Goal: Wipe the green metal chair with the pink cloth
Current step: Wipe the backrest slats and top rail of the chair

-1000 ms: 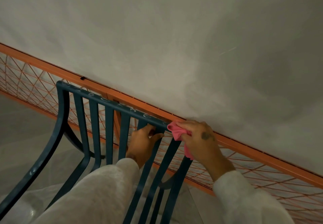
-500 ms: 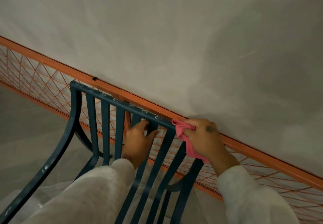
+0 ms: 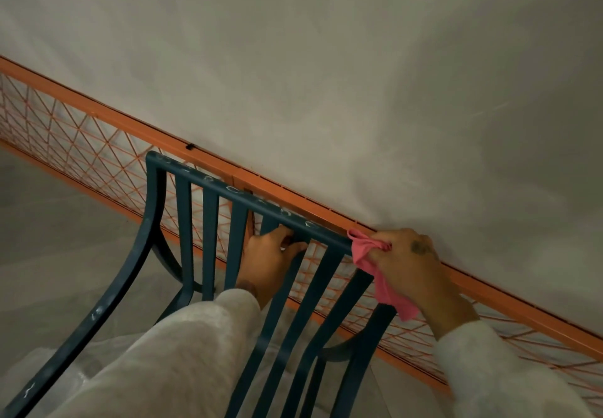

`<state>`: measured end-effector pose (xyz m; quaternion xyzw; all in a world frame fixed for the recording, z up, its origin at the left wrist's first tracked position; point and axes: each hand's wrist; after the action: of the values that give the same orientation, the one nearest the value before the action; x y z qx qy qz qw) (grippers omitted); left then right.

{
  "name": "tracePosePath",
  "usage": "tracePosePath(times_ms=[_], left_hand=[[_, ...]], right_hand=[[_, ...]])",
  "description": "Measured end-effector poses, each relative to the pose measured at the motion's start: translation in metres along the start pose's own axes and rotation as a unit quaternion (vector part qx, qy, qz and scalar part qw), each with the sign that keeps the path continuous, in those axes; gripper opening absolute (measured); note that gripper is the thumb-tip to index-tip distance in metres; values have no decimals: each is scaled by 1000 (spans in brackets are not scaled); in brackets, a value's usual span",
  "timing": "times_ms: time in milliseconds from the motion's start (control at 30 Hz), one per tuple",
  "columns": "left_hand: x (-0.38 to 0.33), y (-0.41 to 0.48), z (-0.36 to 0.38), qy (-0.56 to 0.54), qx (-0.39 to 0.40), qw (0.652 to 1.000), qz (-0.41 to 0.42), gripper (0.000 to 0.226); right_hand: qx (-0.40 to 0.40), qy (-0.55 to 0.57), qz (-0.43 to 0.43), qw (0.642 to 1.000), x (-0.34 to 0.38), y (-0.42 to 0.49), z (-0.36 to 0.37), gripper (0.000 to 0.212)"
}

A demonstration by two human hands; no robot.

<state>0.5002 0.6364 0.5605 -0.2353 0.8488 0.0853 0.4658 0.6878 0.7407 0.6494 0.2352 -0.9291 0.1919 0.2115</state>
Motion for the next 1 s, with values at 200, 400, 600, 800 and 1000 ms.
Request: tracePosePath(times_ms=[200,400,600,800,1000], left_hand=[[-5,-1,0,7,-7,1000,-5,20],[-14,-10,-3,14,-22,999,-30,15],[2,-26,-38,38,-50,996,-70,12],[32,-12,-67,16,-9,999,-31,16],[48,22,-66,-72,121,989,39,27]], right_hand=[[0,-18,-59,998,32,13,22,15],[-26,-21,-110,993,5,-8,18,28],[-20,100,-52,993,0,-14,-17,29],[-58,196,-15,979,33,-14,9,41],[-117,129,54,983,59,-10,43,32]])
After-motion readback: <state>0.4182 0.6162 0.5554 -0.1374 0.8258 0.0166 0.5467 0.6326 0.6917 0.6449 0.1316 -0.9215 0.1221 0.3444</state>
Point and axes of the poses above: each hand's wrist, its own y-axis towards the middle knuckle, its own z-axis out of the palm, x = y × z, and after that the axes turned 5 degrees about x, right-handed
